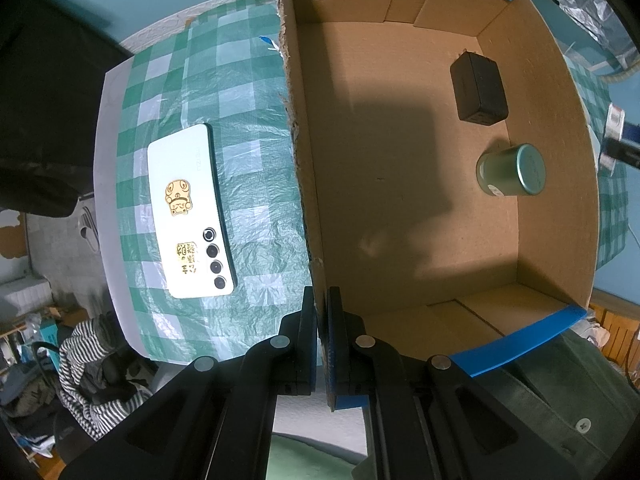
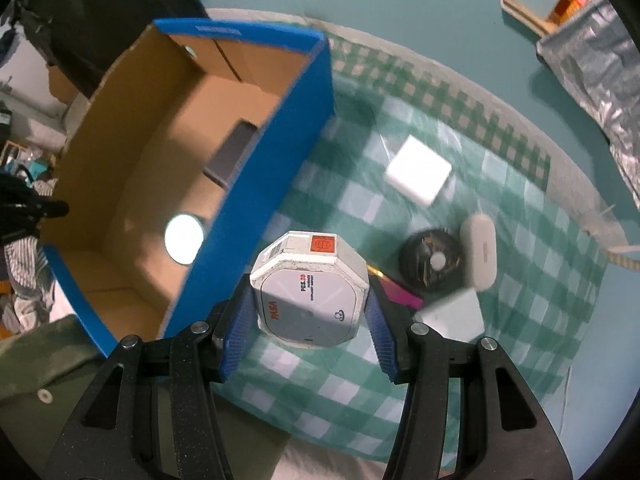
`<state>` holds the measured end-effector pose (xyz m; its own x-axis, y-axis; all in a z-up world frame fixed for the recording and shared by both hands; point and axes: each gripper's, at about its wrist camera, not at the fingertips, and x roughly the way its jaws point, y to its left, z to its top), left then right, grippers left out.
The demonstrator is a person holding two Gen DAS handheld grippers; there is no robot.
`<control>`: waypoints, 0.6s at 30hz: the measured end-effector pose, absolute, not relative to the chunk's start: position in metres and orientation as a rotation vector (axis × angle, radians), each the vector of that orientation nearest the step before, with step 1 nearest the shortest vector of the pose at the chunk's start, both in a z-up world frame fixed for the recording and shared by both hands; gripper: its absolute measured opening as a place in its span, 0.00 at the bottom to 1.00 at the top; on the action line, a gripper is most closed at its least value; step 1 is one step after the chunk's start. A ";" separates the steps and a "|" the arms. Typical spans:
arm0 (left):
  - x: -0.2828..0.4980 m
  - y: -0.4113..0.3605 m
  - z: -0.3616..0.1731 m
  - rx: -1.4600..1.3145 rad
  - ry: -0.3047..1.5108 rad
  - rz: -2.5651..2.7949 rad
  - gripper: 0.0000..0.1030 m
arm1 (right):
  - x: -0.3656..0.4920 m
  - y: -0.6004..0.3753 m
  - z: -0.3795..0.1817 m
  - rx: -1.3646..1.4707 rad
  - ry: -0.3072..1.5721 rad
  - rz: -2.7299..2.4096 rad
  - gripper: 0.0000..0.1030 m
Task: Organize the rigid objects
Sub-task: 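Carry the white octagonal tag with the right tool over the box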
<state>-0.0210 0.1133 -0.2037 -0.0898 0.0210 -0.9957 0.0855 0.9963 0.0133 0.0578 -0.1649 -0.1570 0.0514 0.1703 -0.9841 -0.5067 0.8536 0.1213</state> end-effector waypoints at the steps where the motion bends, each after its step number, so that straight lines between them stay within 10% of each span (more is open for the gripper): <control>1: -0.021 0.113 -0.204 0.081 1.660 -0.054 0.04 | 0.059 -0.161 -0.155 -0.292 1.425 0.533 0.52; 18: -0.021 0.113 -0.204 0.082 1.661 -0.054 0.04 | 0.081 -0.101 -0.123 -0.383 1.350 0.648 0.52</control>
